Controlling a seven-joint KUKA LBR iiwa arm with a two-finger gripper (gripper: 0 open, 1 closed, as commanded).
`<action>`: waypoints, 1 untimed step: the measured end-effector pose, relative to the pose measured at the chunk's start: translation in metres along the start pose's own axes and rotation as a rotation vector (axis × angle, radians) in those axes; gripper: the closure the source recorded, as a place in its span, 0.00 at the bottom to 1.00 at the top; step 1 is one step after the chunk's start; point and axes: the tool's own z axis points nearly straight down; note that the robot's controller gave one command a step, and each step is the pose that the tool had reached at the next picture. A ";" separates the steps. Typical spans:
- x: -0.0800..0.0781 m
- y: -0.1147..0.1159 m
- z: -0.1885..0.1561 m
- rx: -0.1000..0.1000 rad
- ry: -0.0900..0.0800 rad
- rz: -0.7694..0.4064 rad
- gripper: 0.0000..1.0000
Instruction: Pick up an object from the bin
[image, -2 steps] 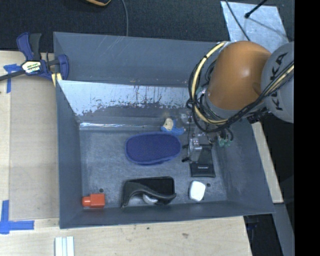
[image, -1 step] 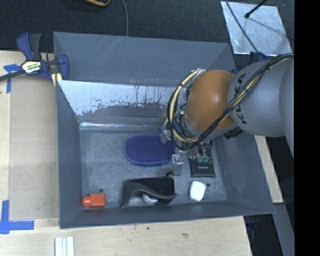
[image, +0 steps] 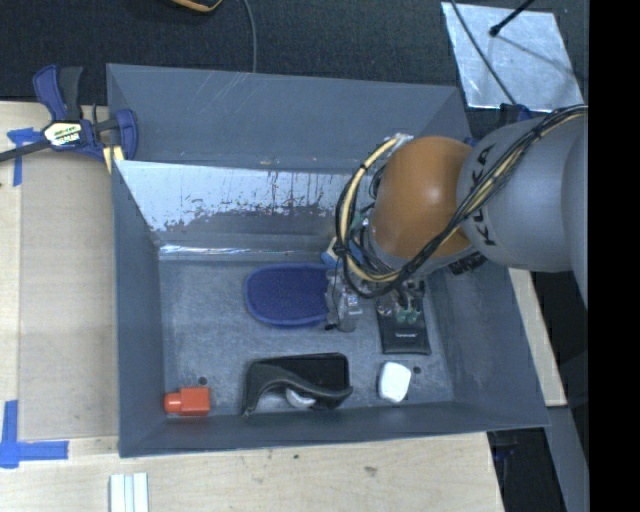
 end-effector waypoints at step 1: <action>-0.019 0.012 -0.074 0.000 -0.009 -0.040 1.00</action>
Offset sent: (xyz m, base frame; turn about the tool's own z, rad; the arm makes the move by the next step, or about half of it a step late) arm 0.0142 0.0132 0.0688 -0.0408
